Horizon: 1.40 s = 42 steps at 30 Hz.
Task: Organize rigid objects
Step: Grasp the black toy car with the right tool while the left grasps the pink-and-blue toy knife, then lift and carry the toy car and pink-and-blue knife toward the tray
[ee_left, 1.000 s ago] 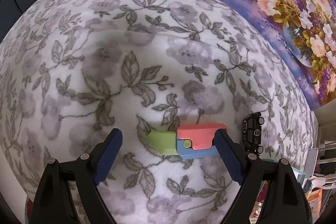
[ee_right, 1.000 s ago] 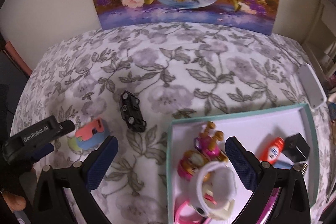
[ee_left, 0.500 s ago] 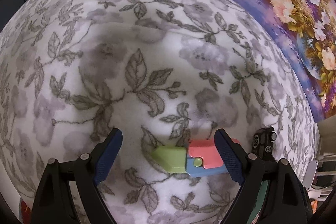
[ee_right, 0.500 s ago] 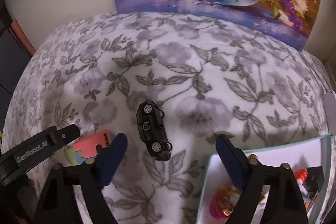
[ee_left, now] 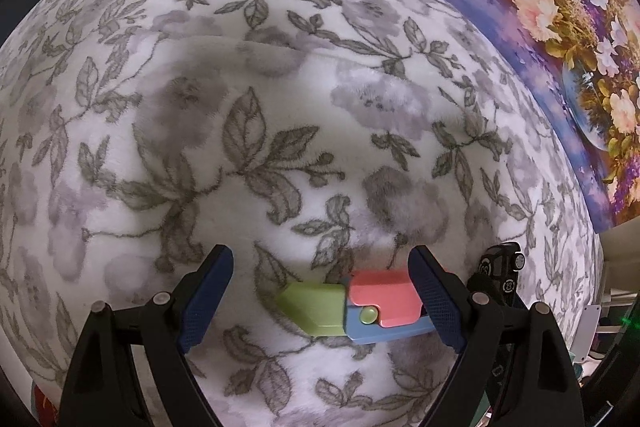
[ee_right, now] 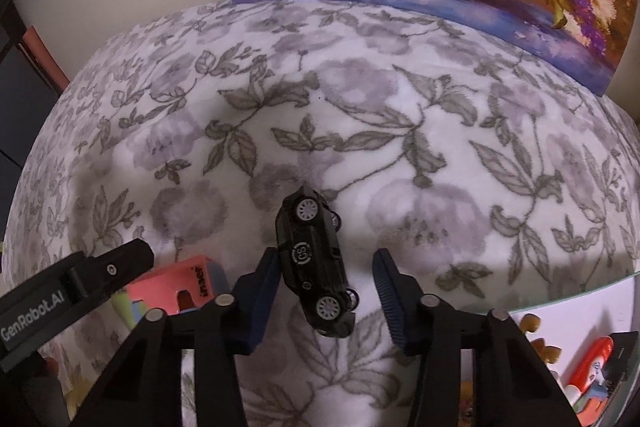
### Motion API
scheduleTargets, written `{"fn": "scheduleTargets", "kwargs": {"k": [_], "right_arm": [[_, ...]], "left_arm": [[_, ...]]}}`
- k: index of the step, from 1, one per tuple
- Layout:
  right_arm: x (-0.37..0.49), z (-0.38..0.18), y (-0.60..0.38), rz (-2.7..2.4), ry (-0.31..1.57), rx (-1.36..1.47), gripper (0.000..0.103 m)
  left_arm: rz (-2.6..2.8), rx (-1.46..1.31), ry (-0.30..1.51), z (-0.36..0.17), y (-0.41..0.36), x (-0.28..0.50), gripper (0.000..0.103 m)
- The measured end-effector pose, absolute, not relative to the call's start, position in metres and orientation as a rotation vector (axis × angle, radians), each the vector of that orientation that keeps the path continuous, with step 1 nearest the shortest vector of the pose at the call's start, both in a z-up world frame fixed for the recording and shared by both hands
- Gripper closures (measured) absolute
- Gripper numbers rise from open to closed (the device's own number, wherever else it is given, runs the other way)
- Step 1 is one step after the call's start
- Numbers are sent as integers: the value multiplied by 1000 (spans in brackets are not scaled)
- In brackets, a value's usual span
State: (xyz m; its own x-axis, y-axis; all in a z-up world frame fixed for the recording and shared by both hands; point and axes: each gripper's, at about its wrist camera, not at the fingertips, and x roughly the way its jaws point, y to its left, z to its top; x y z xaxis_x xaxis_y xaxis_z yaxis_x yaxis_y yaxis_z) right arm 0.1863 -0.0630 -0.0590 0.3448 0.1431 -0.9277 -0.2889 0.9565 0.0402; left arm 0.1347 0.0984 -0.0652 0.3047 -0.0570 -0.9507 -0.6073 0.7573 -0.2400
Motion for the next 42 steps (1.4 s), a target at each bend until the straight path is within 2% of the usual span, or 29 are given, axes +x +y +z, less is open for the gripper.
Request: {"fn": "scheduleTargets", "kwargs": {"k": [3, 9, 42], "right_arm": [[188, -62, -60, 282, 1180, -145, 56], [187, -59, -63, 300, 1167, -97, 70], [179, -25, -128, 223, 1159, 123, 74]], "left_arm": [[391, -647, 1225, -65, 98, 135, 13], [358, -643, 1229, -63, 94, 139, 13], [253, -434, 1243, -65, 44, 165, 13]]}}
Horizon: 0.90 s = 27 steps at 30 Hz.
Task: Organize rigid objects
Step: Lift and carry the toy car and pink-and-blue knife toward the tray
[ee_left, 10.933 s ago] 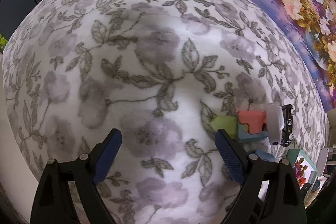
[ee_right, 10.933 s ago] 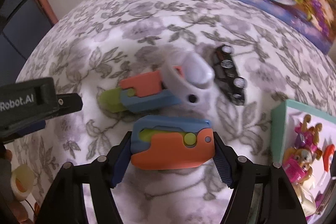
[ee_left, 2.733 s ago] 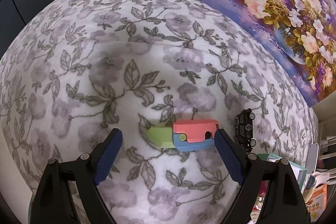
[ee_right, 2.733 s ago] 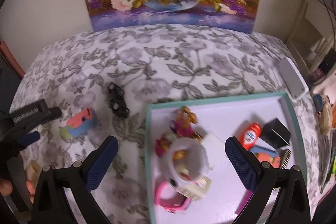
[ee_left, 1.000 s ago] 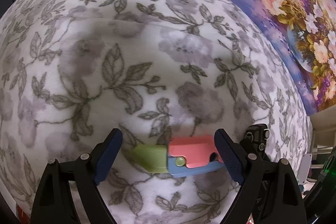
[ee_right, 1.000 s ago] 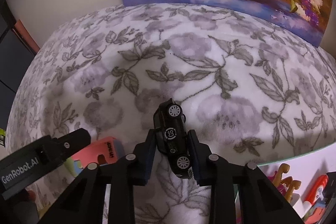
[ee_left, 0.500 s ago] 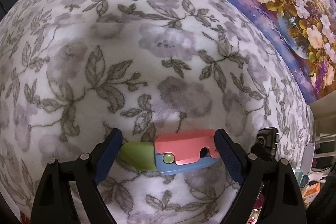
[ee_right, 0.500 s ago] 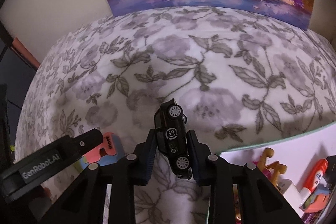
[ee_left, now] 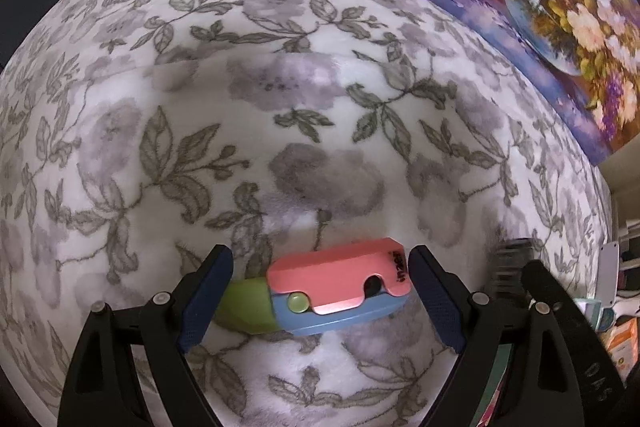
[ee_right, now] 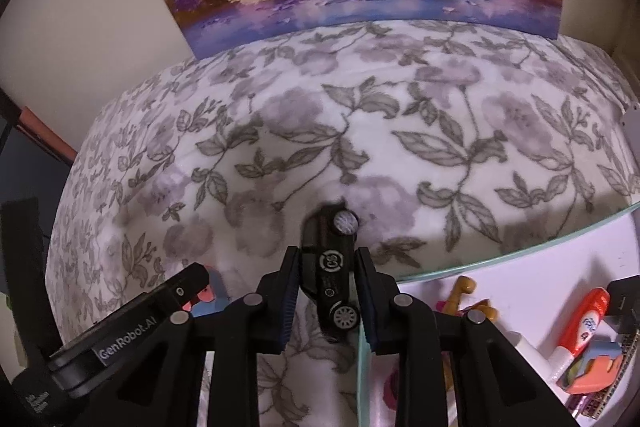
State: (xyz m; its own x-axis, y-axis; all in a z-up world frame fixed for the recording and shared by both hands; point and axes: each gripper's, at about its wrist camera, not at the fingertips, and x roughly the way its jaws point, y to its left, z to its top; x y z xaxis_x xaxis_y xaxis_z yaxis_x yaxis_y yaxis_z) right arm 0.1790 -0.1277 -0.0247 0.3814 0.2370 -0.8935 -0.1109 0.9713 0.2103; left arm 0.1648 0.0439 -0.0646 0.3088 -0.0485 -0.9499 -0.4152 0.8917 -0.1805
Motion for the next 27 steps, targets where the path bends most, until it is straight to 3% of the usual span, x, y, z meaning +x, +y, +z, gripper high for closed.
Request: {"fn": "scheduleTargets", "kwargs": {"k": [12, 17, 24, 27], "right_arm": [[179, -27, -126, 241, 1175, 121, 74], [179, -29, -123, 253, 1183, 115, 74], [179, -31, -123, 250, 1188, 129, 73], [179, -33, -123, 265, 1197, 143, 65]], "left_arm": [[249, -338, 1291, -77, 28, 169, 14], [249, -310, 1291, -76, 25, 169, 28], [244, -329, 1292, -72, 31, 163, 28], [255, -340, 1291, -69, 37, 160, 28]]}}
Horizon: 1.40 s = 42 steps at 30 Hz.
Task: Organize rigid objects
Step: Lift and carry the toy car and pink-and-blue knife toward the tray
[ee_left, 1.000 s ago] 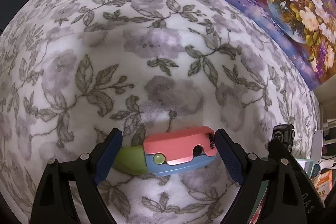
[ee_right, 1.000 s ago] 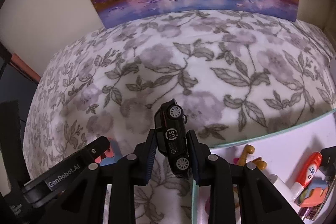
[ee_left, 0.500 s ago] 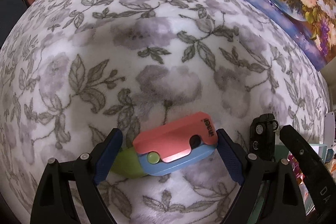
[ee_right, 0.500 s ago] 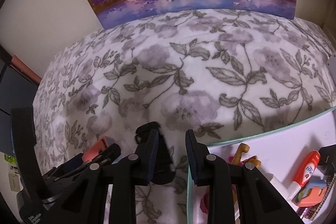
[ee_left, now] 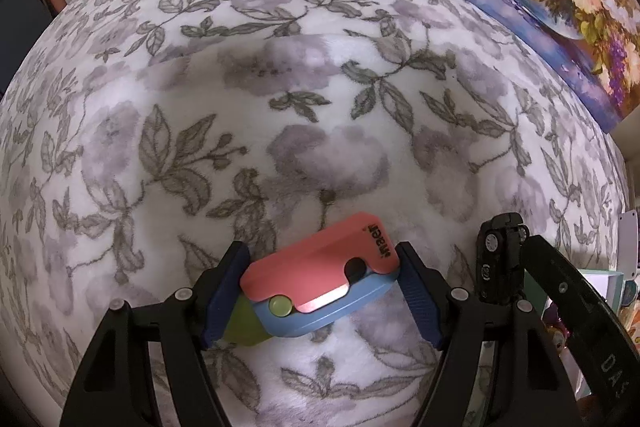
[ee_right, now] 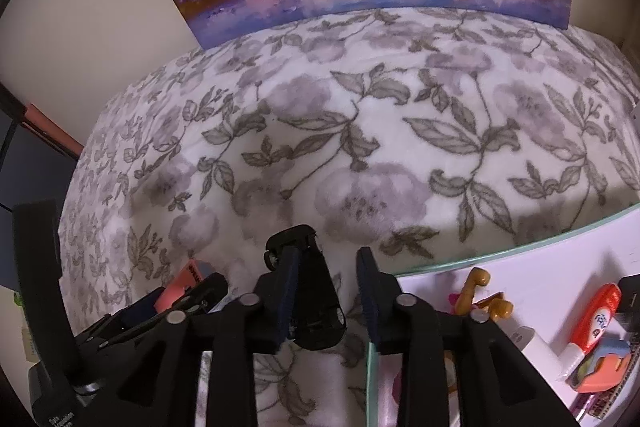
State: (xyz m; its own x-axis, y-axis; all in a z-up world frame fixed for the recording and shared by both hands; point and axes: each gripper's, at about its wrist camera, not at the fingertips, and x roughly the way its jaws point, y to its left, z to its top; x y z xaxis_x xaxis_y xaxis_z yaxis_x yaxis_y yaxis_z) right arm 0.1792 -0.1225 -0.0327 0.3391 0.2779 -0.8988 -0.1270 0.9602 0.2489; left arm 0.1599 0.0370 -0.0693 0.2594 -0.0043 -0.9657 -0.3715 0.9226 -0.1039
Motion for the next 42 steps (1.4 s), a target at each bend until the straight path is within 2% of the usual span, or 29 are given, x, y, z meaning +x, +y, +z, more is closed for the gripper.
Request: {"fn": "scheduleTargets", "kwargs": {"k": [2, 7, 18, 22, 26, 27, 34, 42], "right_arm": [[179, -32, -121, 275, 1196, 143, 59], [178, -34, -112, 295, 1207, 103, 50], [172, -44, -83, 299, 1194, -102, 49], [170, -53, -79, 291, 1211, -138, 53], [167, -55, -75, 279, 1206, -192, 66], [167, -55, -75, 281, 1207, -190, 67], [161, -46, -73, 275, 1197, -200, 67], [142, -8, -86, 269, 1147, -168, 67]], "left_arm": [[264, -351, 1289, -68, 43, 158, 28], [301, -371, 1285, -65, 58, 152, 28], [331, -401, 1281, -61, 80, 140, 28], [332, -398, 1285, -59, 80, 136, 28], [335, -397, 1285, -61, 76, 141, 28], [336, -396, 1283, -61, 75, 143, 28], [335, -380, 1251, -42, 71, 141, 28], [311, -338, 1161, -2, 54, 128, 28]]}}
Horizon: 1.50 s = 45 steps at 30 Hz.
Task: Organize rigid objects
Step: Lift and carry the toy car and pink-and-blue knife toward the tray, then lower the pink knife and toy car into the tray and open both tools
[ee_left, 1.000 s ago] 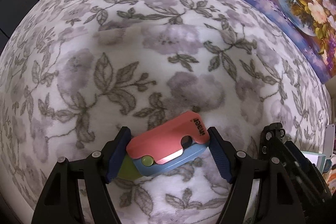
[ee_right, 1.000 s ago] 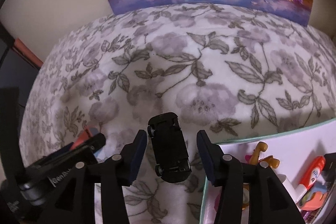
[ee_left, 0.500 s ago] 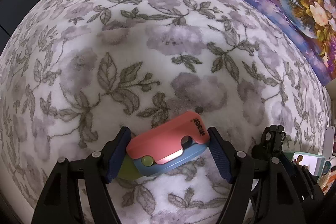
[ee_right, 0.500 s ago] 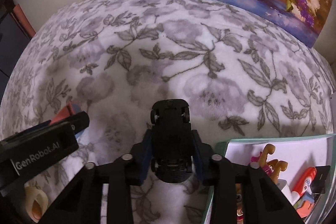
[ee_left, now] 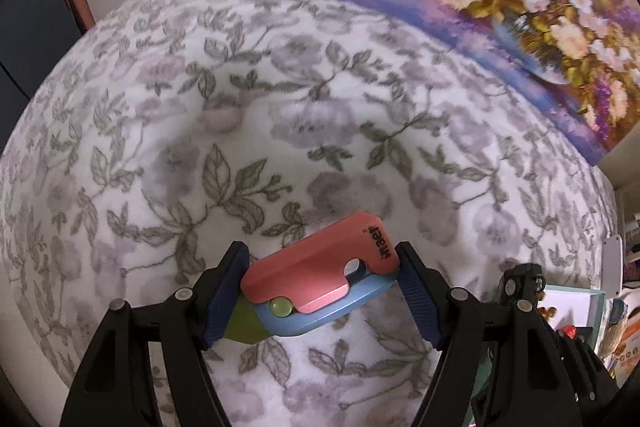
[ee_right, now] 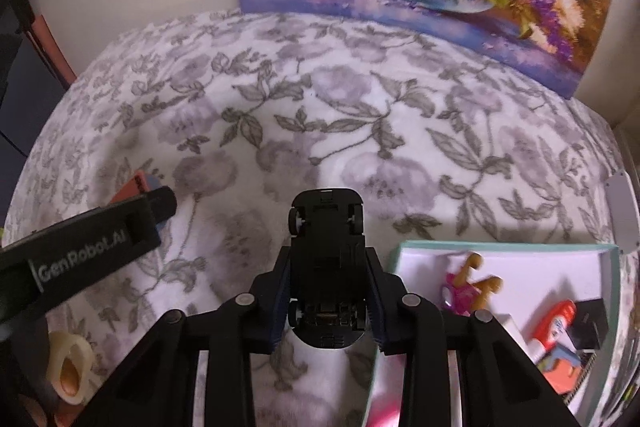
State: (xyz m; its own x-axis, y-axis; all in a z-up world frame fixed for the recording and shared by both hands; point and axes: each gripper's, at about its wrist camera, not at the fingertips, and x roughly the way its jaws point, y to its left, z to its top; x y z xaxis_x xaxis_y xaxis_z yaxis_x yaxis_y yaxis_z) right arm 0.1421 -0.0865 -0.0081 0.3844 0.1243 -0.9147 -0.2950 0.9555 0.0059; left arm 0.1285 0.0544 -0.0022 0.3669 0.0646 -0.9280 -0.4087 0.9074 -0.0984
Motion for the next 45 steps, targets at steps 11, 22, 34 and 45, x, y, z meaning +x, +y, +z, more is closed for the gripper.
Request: {"fn": "scheduleTargets", "kwargs": {"k": [11, 22, 34, 45], "right_arm": [[101, 38, -132, 222, 1094, -47, 67], [62, 52, -195, 101, 1074, 32, 67], [44, 34, -286, -77, 1116, 179, 67], [41, 25, -321, -162, 1128, 214, 67]], "left_arm": [[230, -240, 1063, 42, 15, 101, 28], [108, -155, 1018, 62, -36, 70, 28], [-85, -20, 1061, 59, -121, 48, 28], [-203, 85, 1117, 41, -178, 36, 28]]}}
